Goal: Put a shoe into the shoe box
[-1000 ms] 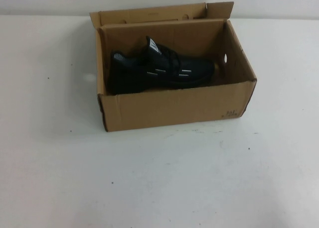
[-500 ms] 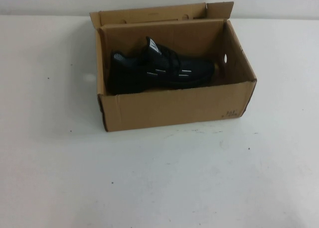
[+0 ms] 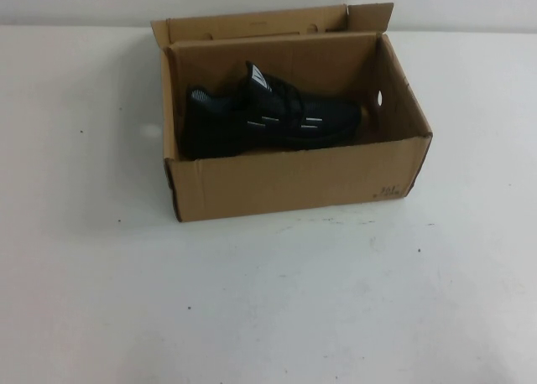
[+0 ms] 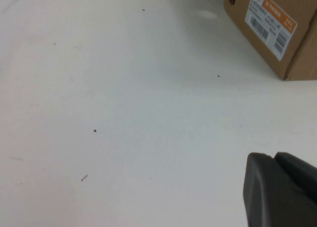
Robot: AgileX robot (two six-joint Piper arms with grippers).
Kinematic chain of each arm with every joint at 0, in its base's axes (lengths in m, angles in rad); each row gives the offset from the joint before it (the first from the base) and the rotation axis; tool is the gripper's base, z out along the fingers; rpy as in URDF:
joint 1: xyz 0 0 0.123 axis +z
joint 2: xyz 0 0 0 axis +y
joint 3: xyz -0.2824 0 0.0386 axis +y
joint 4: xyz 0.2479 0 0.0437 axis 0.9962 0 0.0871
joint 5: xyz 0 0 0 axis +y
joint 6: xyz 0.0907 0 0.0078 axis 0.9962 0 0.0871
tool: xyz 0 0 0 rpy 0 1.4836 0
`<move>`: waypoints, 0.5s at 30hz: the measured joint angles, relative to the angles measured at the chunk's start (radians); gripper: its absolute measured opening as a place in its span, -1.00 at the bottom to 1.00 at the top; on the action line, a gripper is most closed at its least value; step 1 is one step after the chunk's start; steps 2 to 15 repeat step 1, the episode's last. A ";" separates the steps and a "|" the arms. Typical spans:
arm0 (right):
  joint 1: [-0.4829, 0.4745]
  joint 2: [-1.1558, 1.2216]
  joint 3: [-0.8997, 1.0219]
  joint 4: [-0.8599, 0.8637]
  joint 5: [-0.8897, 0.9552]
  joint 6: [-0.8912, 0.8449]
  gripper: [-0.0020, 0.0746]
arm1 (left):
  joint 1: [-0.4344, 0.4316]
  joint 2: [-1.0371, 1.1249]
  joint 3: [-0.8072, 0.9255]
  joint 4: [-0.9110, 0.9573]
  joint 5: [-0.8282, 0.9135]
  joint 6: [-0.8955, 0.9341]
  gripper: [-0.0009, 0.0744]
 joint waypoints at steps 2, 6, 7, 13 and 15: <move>0.000 0.000 0.000 0.000 0.000 0.000 -0.99 | 0.000 0.000 0.000 0.000 0.000 0.000 -0.99; 0.000 0.000 0.000 0.000 0.000 0.000 -0.99 | 0.000 0.000 0.000 0.000 0.000 0.000 -0.99; 0.000 0.000 0.000 0.000 0.000 0.000 -0.99 | 0.000 0.000 0.000 0.000 0.000 0.000 -0.99; 0.000 0.000 0.000 0.000 0.000 0.000 -0.99 | 0.000 0.000 0.000 0.000 0.000 0.000 -0.99; 0.000 0.000 0.000 0.000 0.000 0.000 -0.99 | 0.000 0.000 0.000 0.000 0.000 0.000 -0.99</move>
